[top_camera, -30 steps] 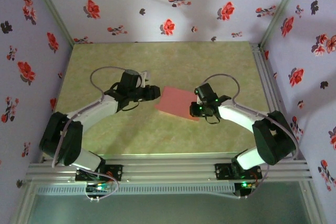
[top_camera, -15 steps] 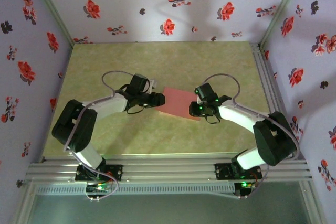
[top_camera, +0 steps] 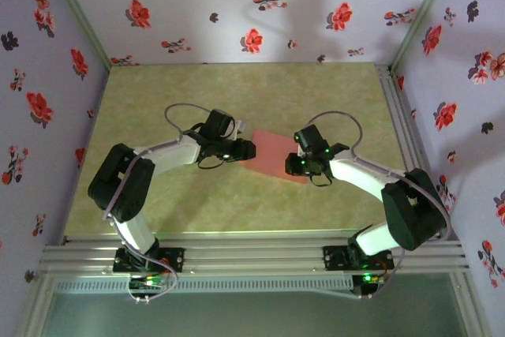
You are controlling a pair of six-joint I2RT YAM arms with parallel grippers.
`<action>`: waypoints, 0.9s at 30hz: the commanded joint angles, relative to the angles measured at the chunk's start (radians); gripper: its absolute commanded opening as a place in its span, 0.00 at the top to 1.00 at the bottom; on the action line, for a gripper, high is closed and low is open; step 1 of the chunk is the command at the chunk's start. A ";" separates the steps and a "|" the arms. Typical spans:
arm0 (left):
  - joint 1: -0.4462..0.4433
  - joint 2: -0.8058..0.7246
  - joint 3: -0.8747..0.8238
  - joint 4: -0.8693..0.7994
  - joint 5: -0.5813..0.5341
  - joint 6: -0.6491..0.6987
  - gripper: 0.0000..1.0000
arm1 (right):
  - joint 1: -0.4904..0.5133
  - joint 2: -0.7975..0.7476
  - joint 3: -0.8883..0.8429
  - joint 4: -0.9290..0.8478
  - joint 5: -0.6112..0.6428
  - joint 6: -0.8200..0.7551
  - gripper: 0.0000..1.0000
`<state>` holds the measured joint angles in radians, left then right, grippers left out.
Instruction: Fold the paper box
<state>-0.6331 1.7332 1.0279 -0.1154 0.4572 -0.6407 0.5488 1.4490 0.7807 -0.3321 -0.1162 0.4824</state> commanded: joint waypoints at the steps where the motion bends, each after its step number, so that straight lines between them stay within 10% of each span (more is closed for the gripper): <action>1: -0.014 0.025 0.028 -0.031 0.061 -0.013 0.60 | 0.003 0.013 0.009 0.010 -0.019 0.018 0.70; 10: -0.005 -0.030 0.026 -0.140 -0.128 0.028 0.67 | 0.003 0.015 0.023 -0.022 0.002 0.000 0.72; 27: -0.008 -0.034 0.023 0.046 -0.005 -0.040 0.81 | 0.005 -0.019 0.053 -0.035 -0.022 0.003 0.72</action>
<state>-0.6353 1.6585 1.0363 -0.0929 0.4213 -0.6632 0.5491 1.4490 0.8059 -0.3481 -0.1246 0.4816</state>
